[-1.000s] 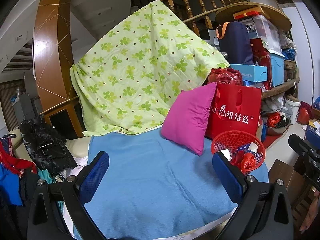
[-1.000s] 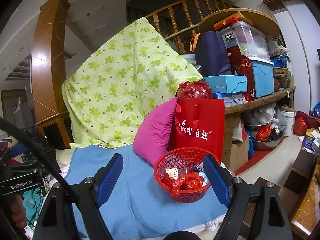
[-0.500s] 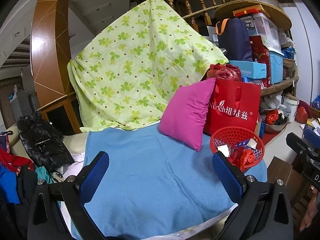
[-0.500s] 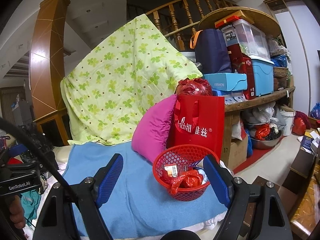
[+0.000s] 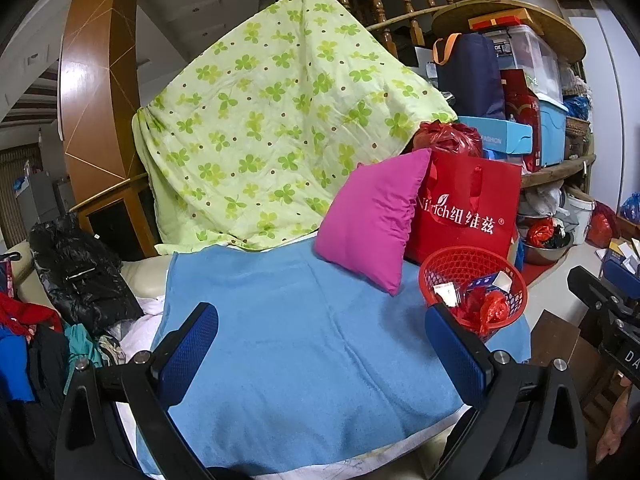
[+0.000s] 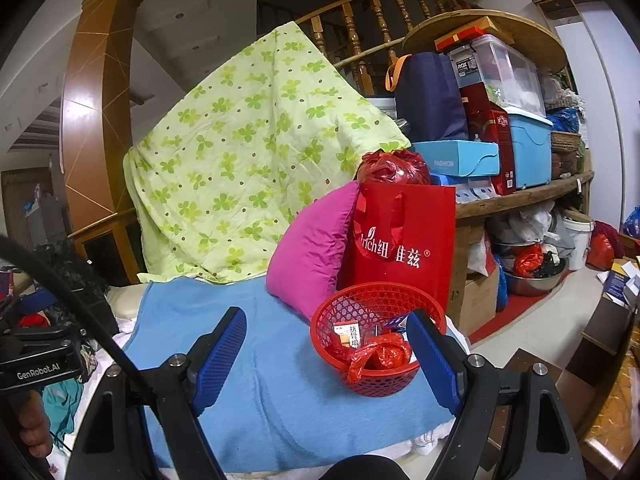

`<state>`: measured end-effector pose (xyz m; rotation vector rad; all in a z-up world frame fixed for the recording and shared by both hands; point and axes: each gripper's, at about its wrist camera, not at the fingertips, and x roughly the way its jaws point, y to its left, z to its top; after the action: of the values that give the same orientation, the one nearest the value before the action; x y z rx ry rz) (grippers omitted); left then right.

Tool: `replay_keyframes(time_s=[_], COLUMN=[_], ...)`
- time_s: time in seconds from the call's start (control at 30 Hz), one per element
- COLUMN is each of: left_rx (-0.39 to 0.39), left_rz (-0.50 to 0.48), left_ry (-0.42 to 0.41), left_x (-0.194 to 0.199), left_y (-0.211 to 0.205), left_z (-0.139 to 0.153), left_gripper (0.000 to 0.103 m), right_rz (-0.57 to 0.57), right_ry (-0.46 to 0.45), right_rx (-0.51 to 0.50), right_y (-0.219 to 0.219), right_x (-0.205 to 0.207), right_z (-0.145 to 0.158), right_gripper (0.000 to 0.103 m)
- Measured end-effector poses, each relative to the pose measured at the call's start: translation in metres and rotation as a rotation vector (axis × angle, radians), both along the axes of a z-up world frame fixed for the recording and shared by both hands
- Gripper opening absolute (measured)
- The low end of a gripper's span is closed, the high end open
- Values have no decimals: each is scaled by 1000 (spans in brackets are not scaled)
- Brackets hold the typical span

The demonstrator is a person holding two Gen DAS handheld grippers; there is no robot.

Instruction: Collect trash

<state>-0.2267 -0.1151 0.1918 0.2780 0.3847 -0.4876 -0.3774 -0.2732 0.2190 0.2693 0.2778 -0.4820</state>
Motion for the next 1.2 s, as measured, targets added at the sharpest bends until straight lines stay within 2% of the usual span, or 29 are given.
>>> replay_keyframes(time_s=[1.2], left_rx=[8], left_rz=[-8], left_ry=[18], left_x=[7], left_y=[1], left_z=[-13], left_gripper=[103], right_rz=[-1], right_ry=[15], right_rx=[12], right_y=[3], right_x=[7], right_z=[-6], right_gripper=[85])
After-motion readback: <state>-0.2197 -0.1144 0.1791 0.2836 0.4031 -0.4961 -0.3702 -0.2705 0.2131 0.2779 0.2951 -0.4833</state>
